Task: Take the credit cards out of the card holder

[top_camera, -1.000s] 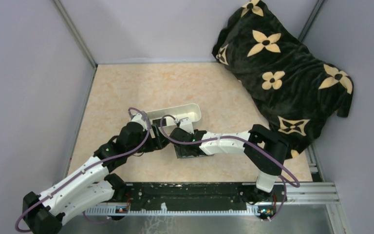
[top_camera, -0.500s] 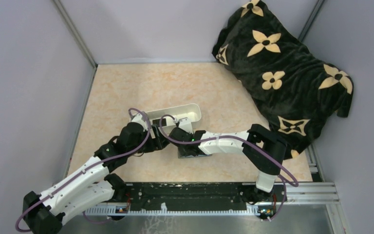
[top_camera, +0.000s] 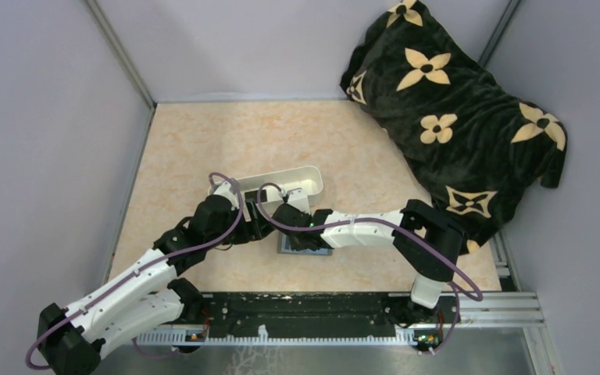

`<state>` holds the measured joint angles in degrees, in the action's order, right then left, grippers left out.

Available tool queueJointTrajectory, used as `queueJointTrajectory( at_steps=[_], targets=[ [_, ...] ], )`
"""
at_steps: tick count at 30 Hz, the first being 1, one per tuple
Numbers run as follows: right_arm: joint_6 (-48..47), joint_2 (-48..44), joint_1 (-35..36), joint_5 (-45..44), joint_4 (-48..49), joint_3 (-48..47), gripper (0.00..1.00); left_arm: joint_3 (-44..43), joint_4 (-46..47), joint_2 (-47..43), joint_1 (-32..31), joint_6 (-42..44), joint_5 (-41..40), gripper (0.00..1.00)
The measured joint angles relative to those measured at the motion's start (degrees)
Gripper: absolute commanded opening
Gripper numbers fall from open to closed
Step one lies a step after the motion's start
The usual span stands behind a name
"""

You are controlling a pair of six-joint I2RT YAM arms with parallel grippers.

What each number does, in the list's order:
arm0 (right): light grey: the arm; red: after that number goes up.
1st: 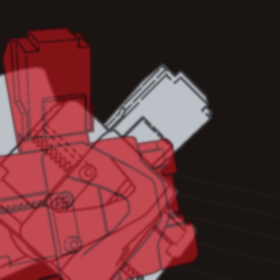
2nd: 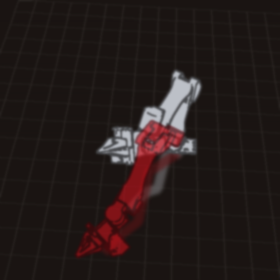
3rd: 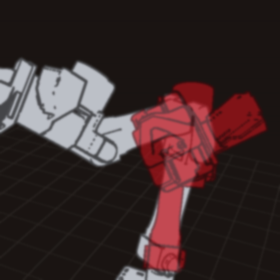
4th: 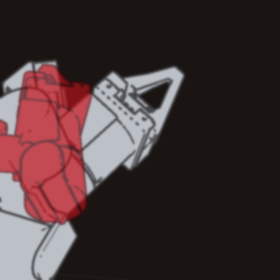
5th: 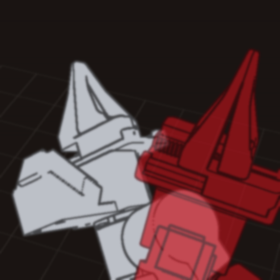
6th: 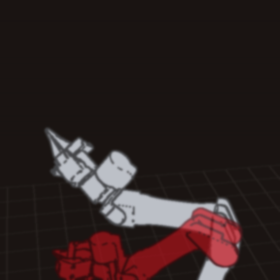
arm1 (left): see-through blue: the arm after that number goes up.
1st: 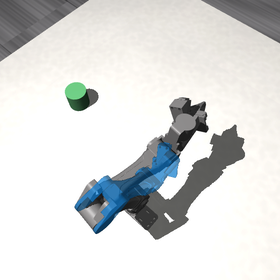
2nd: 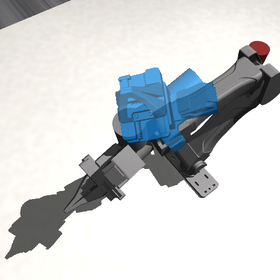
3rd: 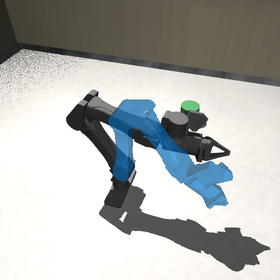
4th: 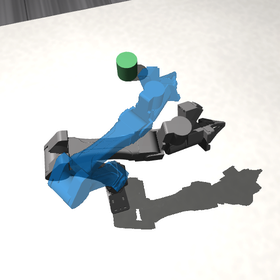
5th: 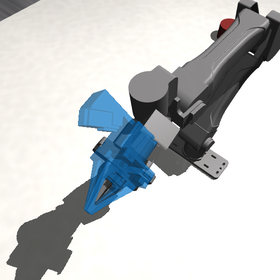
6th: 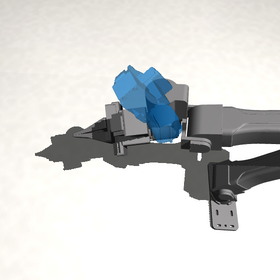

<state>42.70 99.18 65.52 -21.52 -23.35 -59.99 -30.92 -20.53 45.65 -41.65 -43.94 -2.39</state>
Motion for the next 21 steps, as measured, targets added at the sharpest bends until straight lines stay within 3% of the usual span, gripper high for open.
queueJointTrajectory(
  at_steps=[3, 6, 21],
  targets=[
    [0.59, -0.24, 0.0, -0.2, -0.26, 0.0, 0.46, 0.0, 0.13, 0.0, 0.0, 0.0, 0.28, 0.79],
    [0.81, -0.7, 0.0, -1.09, -0.72, 0.0, 0.58, 0.0, 0.7, 0.04, 0.0, 0.0, 0.79, 0.79],
    [0.85, -0.87, -0.83, -1.09, -1.99, -0.87, 0.73, -0.83, 4.48, 3.39, -0.11, 0.04, 5.84, 0.78]
  ],
)
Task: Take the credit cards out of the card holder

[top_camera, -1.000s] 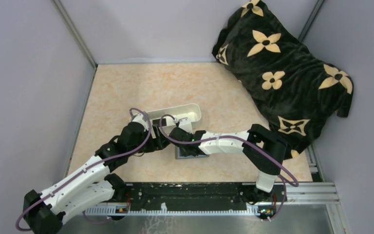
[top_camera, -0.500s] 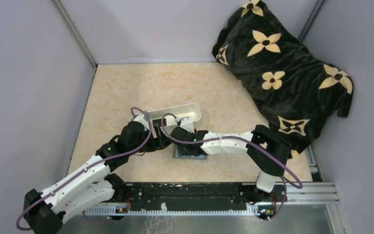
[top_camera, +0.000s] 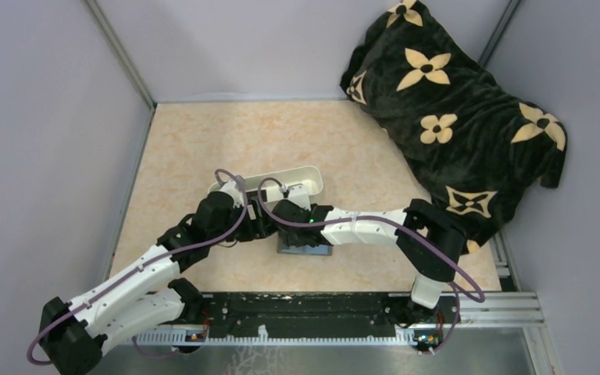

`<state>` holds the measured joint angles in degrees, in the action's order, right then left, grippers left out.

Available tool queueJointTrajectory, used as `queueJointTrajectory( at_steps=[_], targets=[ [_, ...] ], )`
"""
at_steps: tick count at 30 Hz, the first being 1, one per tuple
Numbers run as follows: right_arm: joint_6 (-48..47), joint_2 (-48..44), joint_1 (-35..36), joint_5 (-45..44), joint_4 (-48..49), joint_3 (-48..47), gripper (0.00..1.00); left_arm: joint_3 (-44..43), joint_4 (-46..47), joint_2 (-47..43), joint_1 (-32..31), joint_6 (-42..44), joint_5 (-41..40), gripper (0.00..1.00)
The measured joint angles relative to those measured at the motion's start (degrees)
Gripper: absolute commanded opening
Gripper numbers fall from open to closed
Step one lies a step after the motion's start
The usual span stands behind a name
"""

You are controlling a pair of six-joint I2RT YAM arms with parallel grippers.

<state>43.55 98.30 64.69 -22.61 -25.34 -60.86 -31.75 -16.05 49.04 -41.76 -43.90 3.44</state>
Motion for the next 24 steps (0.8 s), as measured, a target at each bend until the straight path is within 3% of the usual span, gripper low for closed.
queueJointTrajectory(
  at_steps=[8, 17, 24],
  targets=[
    [-0.28, 3.74, -0.11, 1.77, 0.72, -7.39, 0.74, 0.02, -1.49, -5.68, 0.0, -0.11, -2.64, 0.78],
    [-0.26, 6.01, -0.74, 3.21, 0.52, -7.43, 0.74, 0.63, -4.15, -8.09, 0.0, -0.26, -5.27, 0.78],
    [-0.2, 2.14, -1.2, 3.39, 0.61, -5.09, 0.74, 0.94, -3.82, -6.19, 0.0, -0.28, -5.2, 0.78]
  ],
)
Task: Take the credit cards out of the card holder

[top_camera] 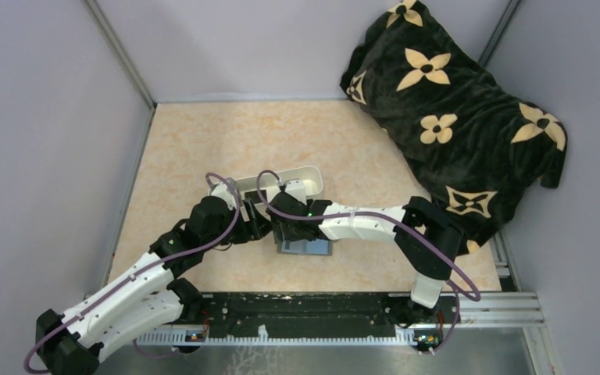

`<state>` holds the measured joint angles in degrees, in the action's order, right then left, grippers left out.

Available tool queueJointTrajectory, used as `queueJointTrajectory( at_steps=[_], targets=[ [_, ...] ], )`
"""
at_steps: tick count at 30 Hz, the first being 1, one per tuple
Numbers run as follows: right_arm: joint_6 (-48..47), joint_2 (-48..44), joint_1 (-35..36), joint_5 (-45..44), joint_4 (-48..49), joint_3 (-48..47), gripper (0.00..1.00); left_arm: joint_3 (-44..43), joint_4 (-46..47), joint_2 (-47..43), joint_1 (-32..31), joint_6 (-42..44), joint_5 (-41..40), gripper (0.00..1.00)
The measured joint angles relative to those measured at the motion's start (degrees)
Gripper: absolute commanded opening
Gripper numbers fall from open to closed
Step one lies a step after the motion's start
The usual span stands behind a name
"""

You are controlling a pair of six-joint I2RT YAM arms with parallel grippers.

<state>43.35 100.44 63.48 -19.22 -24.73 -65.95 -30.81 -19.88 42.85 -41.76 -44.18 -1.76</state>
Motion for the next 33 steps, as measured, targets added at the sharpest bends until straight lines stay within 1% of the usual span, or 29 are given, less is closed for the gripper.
queueJointTrajectory(
  at_steps=[6, 18, 24, 26, 29, 30, 31, 33],
  targets=[
    [0.46, -0.66, -1.01, 0.46, 0.66, 2.86, 0.74, 0.22, 0.61, 0.72, 0.0, 0.0, 0.31, 0.78],
    [0.2, 0.74, -1.05, 2.23, 1.95, 2.95, 0.74, 0.22, 0.59, 0.9, 0.0, 0.0, 0.31, 0.78],
    [0.15, 1.73, -1.16, 2.75, 2.32, 2.95, 0.71, 0.22, 0.59, 0.9, 0.0, 0.0, 0.26, 0.78],
    [0.15, 1.88, -1.18, 2.71, 2.32, 2.95, 0.67, 0.22, 0.57, 0.9, 0.0, 0.0, 0.26, 0.78],
    [0.0, 2.05, -1.2, 2.6, 2.34, 2.91, 0.5, 0.22, 0.59, 0.9, 0.0, 0.0, 0.26, 0.78],
    [-0.15, 2.05, -1.31, 2.73, 2.38, 2.91, 0.42, 0.22, 0.59, 0.9, 0.0, 0.02, 0.26, 0.78],
    [-0.02, 2.05, -1.42, 2.89, 2.54, 2.91, 0.38, 0.22, 0.59, 0.9, 0.0, 0.02, 0.26, 0.78],
    [0.04, 1.97, -1.49, 3.43, 3.34, 2.89, 0.33, 0.22, 0.61, 0.94, 0.0, 0.02, 0.26, 0.78]
  ],
)
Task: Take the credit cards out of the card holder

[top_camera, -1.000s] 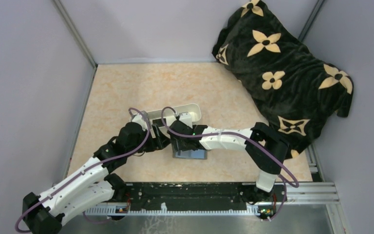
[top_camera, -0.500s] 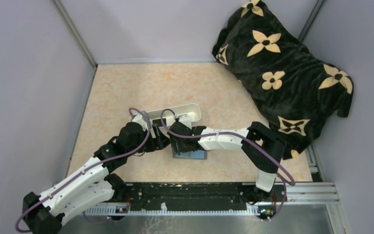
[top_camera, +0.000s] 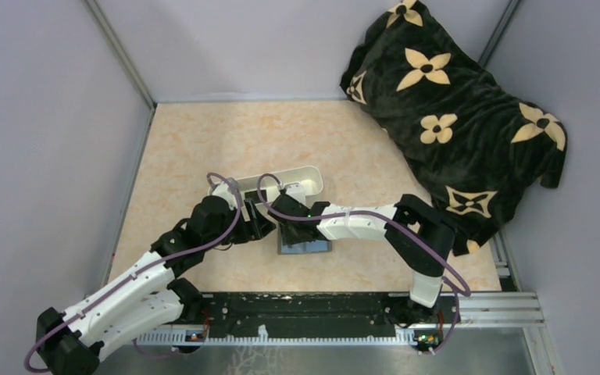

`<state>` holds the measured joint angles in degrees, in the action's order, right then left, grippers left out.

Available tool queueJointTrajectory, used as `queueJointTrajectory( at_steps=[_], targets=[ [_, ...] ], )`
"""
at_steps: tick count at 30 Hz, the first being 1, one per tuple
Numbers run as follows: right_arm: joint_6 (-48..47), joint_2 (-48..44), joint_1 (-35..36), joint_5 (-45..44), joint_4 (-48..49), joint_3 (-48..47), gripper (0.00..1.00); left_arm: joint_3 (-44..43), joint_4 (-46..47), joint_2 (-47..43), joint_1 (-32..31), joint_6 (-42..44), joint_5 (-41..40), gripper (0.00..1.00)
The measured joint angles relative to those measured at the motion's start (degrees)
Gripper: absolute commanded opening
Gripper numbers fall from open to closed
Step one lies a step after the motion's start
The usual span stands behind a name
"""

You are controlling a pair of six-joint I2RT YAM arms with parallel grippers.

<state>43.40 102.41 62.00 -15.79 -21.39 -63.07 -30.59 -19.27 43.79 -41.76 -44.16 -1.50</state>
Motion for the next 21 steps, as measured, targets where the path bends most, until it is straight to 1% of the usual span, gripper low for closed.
queueJointTrajectory(
  at_steps=[6, 12, 21],
  targets=[
    [0.26, 0.0, 0.0, 0.98, 1.11, 0.0, 0.22, 0.02, 0.33, 0.68, 0.0, 0.0, 0.04, 0.78],
    [0.5, -0.02, -0.7, 2.01, 1.4, 1.2, 0.01, 0.02, 1.27, 0.7, 0.0, 0.02, 0.72, 0.77],
    [0.79, -0.59, -1.07, 2.38, 1.86, 1.95, 0.0, 0.02, 3.54, 1.31, 0.0, 0.04, 2.51, 0.76]
  ],
)
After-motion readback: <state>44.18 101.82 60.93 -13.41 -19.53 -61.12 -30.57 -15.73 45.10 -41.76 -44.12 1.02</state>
